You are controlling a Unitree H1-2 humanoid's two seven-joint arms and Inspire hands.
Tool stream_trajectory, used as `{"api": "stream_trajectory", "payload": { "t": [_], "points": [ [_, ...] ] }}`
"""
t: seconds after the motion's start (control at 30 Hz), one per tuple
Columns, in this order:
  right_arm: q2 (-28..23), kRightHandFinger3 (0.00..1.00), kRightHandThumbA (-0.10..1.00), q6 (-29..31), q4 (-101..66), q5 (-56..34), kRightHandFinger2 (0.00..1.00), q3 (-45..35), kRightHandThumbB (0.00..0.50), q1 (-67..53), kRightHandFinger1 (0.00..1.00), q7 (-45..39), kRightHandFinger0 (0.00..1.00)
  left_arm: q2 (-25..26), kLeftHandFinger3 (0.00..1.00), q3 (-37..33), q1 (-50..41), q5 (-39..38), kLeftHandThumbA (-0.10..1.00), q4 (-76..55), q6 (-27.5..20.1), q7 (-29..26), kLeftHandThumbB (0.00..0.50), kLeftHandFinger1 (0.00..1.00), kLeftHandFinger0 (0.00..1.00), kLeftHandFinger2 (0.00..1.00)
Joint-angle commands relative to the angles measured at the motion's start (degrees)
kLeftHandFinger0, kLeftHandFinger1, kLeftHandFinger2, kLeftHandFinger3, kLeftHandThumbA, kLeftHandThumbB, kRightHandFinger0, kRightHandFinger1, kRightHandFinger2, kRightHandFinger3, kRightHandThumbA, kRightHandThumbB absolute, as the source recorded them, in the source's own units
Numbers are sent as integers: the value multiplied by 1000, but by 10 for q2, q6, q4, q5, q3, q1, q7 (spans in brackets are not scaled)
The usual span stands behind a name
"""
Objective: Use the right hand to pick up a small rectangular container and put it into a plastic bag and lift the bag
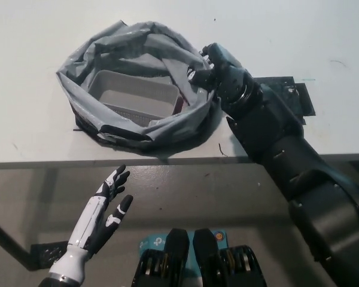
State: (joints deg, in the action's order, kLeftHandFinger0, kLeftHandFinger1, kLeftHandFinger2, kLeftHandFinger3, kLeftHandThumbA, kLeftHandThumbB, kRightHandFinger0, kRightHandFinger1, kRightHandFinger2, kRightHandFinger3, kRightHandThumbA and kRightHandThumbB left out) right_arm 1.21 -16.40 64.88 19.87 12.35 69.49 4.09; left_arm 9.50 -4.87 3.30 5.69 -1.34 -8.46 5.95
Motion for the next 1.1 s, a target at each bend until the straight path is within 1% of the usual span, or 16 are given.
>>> {"api": "stream_trajectory", "payload": {
  "t": [0.0, 0.03, 0.13, 0.17, 0.33, 0.37, 0.47, 0.5, 0.57, 0.6, 0.67, 0.73, 0.8, 0.9, 1.0, 1.07],
  "points": [
    [-3, 254, 216, -10, -53, -31, 429, -31, 163, 31, 236, 7, 0, 9, 1000, 1, 10, -2, 875, -11, -13, 9, 237, 1000, 1000, 1000],
    [-2, 254, 216, -10, -54, -31, 429, -32, 163, 31, 236, 8, 0, 9, 1000, 1, 10, -2, 875, -11, -13, 9, 237, 1000, 1000, 1000],
    [-3, 345, 223, -15, -71, -37, 699, -43, 146, 30, 431, 8, 40, 9, 1000, 0, 12, 1, 878, -10, -12, 7, 241, 1000, 1000, 1000],
    [-3, 332, 227, -20, -78, -40, 718, -48, 141, 30, 447, 8, 37, 9, 1000, 0, 13, 2, 878, -10, -12, 7, 241, 1000, 1000, 1000],
    [-3, 324, 210, -36, -110, -68, 648, -78, 104, 38, 347, -10, 0, 10, 1000, 0, 15, 0, 875, -10, -10, 9, 246, 1000, 1000, 1000],
    [0, 390, 217, -37, -119, -102, 685, -110, 117, 46, 358, -18, 0, 10, 1000, 0, 17, 0, 871, -10, -9, 9, 246, 1000, 1000, 1000],
    [8, 358, 226, -55, -132, -168, 756, -176, 114, 59, 376, -34, 0, 9, 1000, -1, 17, 2, 871, -10, -7, 8, 250, 1000, 1000, 1000],
    [14, 355, 141, -67, -136, -205, 737, -215, 130, 65, 330, -33, 0, 9, 1000, -1, 17, -1, 869, -10, -6, 8, 257, 1000, 1000, 1000],
    [19, 332, 131, -81, -138, -245, 696, -254, 130, 74, 291, -38, 0, 9, 1000, 0, 16, -3, 867, -9, -6, 9, 258, 1000, 1000, 1000],
    [27, 351, 185, -98, -137, -325, 616, -329, 53, 94, 216, -56, 0, 8, 1000, 0, 15, -6, 859, -8, -7, 9, 251, 1000, 1000, 1000],
    [31, 462, 346, -103, -127, -403, 586, -398, 5, 118, 168, -54, 0, 8, 1000, 0, 14, -6, 856, -10, -6, 10, 250, 1000, 1000, 1000],
    [31, 601, 484, -105, -115, -458, 584, -444, 0, 139, 146, -49, 0, 9, 1000, -1, 13, -6, 855, -12, -4, 10, 248, 1000, 1000, 1000],
    [32, 735, 485, -105, -119, -496, 637, -486, 0, 153, 169, -37, 0, 10, 1000, -1, 15, -5, 855, -11, -5, 11, 241, 1000, 1000, 1000],
    [31, 876, 588, -105, -128, -546, 714, -531, 0, 174, 212, -20, 0, 10, 1000, -2, 17, -5, 847, -9, -8, 12, 236, 1000, 1000, 1000],
    [27, 884, 663, -105, -135, -560, 703, -546, 0, 189, 246, -12, 0, 10, 1000, -3, 17, -2, 850, -11, -6, 11, 247, 1000, 1000, 1000],
    [26, 901, 642, -105, -139, -569, 720, -558, 0, 201, 270, -7, 0, 11, 1000, -3, 19, -1, 852, -10, -8, 11, 241, 1000, 1000, 1000]
  ]
}}
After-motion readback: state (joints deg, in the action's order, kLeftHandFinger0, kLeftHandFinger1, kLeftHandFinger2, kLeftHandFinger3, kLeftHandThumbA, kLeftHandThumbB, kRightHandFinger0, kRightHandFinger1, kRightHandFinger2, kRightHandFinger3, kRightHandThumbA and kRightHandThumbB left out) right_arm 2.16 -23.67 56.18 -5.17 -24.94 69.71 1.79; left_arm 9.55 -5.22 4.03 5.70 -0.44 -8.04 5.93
